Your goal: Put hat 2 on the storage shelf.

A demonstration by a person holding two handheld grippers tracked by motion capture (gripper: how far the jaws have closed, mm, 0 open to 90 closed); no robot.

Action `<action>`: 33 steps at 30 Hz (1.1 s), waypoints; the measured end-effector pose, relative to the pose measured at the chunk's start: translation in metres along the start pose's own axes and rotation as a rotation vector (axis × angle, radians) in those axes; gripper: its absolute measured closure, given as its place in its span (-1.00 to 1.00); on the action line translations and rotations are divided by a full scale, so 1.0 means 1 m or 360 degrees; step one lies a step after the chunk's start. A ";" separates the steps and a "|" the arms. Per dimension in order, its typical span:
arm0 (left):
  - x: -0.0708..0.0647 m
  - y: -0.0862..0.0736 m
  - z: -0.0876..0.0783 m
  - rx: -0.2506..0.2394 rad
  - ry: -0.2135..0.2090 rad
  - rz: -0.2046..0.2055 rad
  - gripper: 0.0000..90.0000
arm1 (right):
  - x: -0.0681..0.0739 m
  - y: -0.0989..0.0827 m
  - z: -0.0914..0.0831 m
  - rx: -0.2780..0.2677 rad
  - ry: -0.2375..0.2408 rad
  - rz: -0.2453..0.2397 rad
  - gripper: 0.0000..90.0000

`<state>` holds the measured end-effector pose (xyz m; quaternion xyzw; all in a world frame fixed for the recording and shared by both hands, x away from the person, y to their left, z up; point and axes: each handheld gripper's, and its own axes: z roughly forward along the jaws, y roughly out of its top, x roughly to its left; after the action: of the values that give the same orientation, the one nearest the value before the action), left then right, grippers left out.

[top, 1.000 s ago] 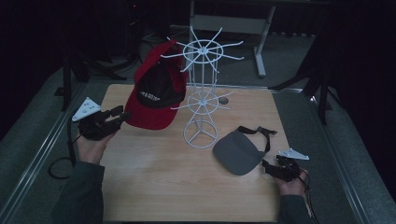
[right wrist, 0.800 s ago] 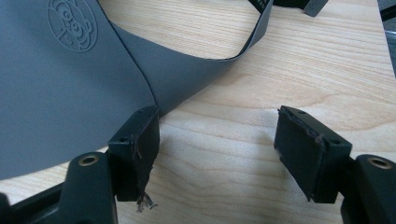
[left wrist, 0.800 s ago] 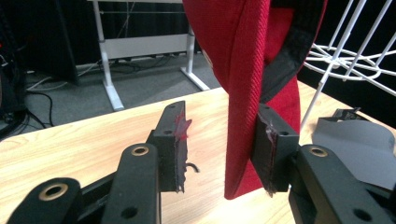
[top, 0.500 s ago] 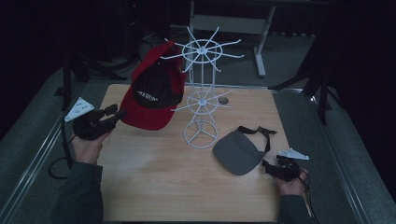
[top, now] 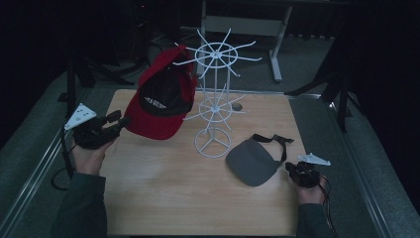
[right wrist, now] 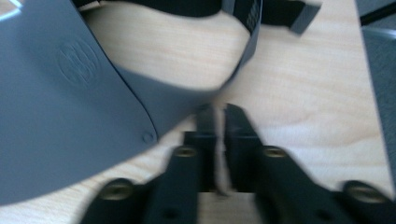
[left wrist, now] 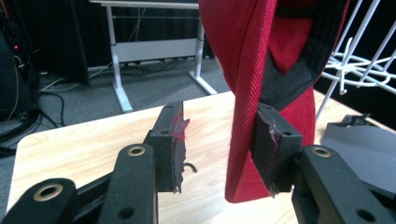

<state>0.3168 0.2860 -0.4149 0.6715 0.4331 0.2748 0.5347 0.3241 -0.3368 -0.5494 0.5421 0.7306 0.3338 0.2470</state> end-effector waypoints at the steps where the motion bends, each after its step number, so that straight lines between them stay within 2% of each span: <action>1: -0.001 0.000 0.001 0.0002 -0.0005 0.0004 0.27 | 0.002 0.005 -0.001 -0.0014 0.0003 -0.0018 1.00; 4: -0.001 0.000 0.003 0.0009 -0.0005 0.0005 0.27 | 0.007 0.012 0.000 -0.0041 0.0002 -0.0059 1.00; 7: -0.001 -0.001 0.004 0.0013 -0.0008 0.0001 0.27 | 0.008 0.014 0.000 -0.0048 0.0005 -0.0063 1.00; 9: -0.001 -0.002 0.005 0.0013 -0.0013 -0.0006 0.27 | 0.010 0.028 0.003 -0.0066 0.0019 -0.0112 1.00; 16: -0.001 -0.002 0.006 0.0016 -0.0023 -0.0010 0.27 | 0.001 0.053 0.016 -0.0057 0.0015 -0.0116 1.00; 20: 0.000 -0.003 0.006 0.0017 -0.0023 -0.0014 0.27 | -0.001 0.064 0.025 -0.0051 0.0008 -0.0139 0.76; 21: 0.000 -0.003 0.006 0.0017 -0.0023 -0.0014 0.27 | -0.001 0.064 0.025 -0.0051 0.0008 -0.0139 0.76; 22: 0.000 -0.003 0.007 0.0019 -0.0027 -0.0014 0.27 | -0.003 0.070 0.029 -0.0055 0.0004 -0.0157 0.65; 24: 0.000 -0.003 0.007 0.0019 -0.0028 -0.0017 0.27 | -0.005 0.075 0.033 -0.0051 -0.0004 -0.0182 0.58; 33: 0.000 -0.004 0.008 0.0014 -0.0036 -0.0026 0.27 | -0.015 0.092 0.055 0.0050 -0.0037 -0.0254 0.48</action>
<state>0.3223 0.2826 -0.4209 0.6733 0.4338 0.2610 0.5389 0.4258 -0.3219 -0.5154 0.4898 0.7736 0.2954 0.2727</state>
